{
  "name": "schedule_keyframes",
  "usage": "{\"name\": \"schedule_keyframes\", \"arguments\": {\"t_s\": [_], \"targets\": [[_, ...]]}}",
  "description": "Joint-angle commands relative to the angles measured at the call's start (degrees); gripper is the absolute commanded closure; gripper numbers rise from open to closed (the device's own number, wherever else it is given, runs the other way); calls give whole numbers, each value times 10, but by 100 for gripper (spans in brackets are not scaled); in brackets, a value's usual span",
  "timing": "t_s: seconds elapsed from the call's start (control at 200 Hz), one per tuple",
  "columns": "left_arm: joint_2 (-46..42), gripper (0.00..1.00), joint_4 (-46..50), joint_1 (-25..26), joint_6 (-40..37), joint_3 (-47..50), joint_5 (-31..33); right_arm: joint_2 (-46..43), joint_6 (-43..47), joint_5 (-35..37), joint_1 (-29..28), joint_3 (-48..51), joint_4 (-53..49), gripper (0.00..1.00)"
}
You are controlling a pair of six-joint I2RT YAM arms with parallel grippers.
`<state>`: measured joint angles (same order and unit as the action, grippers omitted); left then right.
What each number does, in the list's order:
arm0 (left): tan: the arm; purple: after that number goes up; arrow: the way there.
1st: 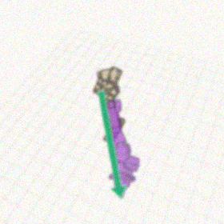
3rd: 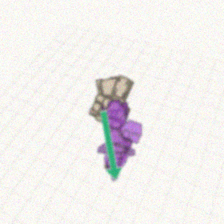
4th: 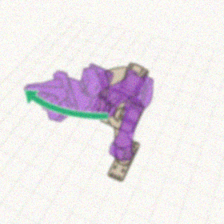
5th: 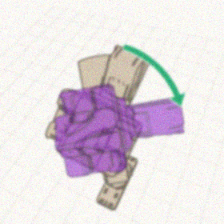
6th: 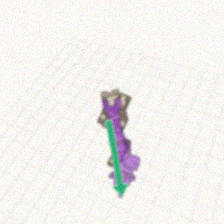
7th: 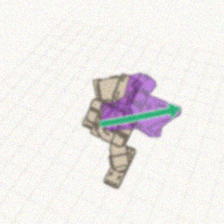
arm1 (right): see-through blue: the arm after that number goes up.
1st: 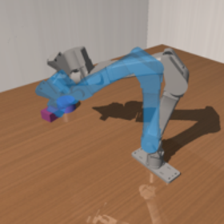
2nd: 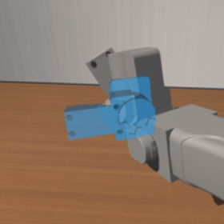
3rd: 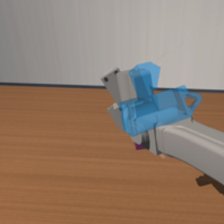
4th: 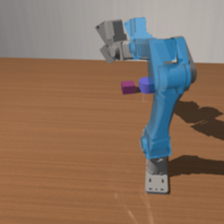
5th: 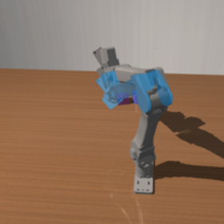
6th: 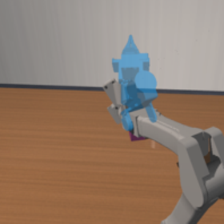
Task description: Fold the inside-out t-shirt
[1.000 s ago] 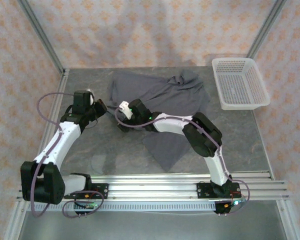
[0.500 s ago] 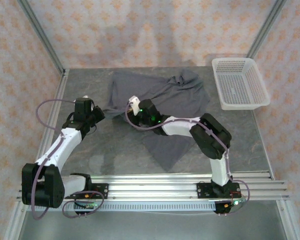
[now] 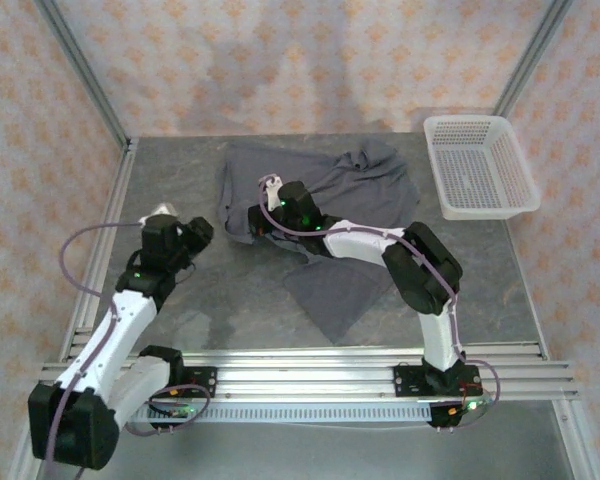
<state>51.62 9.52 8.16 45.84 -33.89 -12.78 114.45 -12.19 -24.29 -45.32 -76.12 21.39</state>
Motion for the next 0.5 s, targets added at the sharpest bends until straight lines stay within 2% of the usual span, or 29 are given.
{"name": "schedule_keyframes", "arguments": {"t_s": [0.0,0.16,0.245,0.32,0.455,0.495], "targets": [[10,51,-15,55,97,34,-43,14,-19,-17,-2,-17,-1,100],[110,33,-106,56,173,19,-100,11,-21,-24,-3,-17,-6,100],[167,33,-175,57,218,8,-116,9,-24,-29,-3,-17,-6,100],[197,34,-215,57,250,8,-105,7,-24,-30,-3,-16,-8,100],[216,39,-182,55,258,-7,-72,3,-23,-31,-3,-15,-9,100],[216,43,-169,54,260,-6,-60,3,-22,-29,-3,-16,-9,100]]}}
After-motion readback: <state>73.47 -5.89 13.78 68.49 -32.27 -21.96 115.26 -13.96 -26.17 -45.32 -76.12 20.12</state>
